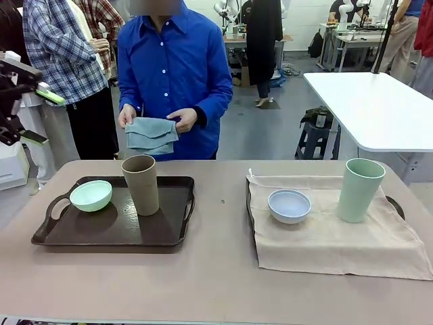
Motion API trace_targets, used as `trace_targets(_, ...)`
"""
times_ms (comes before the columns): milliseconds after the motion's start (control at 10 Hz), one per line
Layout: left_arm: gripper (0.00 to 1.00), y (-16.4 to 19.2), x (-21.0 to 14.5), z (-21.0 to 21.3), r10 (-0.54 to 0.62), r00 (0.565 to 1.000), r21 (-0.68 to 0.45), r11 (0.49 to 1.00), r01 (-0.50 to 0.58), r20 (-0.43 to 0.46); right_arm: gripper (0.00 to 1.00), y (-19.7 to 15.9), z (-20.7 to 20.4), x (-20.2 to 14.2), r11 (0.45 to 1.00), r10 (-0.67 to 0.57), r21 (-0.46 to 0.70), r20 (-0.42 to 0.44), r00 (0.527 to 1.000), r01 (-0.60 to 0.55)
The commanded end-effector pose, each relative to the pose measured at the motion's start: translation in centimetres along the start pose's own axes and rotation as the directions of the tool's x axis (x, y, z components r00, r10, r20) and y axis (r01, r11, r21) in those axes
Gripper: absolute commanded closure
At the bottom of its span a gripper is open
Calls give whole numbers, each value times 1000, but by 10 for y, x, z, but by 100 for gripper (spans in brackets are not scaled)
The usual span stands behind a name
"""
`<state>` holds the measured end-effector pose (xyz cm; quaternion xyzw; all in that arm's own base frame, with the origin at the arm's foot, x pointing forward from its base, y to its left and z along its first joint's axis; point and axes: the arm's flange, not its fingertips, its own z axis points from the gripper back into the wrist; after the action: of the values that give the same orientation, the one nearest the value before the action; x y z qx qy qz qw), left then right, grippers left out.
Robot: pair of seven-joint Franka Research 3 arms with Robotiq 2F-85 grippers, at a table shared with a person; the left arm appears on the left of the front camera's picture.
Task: Set up a tray with a mat and arrange the tableware.
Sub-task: Pick up the Picnic Bowl and Reusable plastic cup from the Handle tray in front of the human's position and hold them in the air.
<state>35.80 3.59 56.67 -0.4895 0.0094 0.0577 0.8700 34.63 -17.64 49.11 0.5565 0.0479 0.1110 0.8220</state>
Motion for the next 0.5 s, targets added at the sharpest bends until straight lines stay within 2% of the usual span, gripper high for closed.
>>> trace_targets(0, 0, 20, 19, 26, -15, 989, -252, 968, -23, -149, 0, -18, 27, 6, 988, 37, 150, -23, 999, -33)
trace_targets(100, 0, 32, 21, 35, -35, 981, -339, 940, -32, -189, 0, -29, 26, 7, 974, -5, 225, -6, 1000, 6)
trace_targets(200, 0, 45, 23, 39, -48, 979, -393, 919, -34, -197, 0, -39, 25, 6, 967, -64, 248, 22, 998, 56)
trace_targets(300, 0, 59, 28, 41, -54, 979, -434, 900, -37, -195, 0, -50, 27, 6, 962, -166, 235, 110, 980, 136)
trace_targets(400, 0, 70, 29, 44, -43, 980, -431, 901, -45, -192, 0, -56, 24, 5, 953, -268, 194, 199, 943, 230)
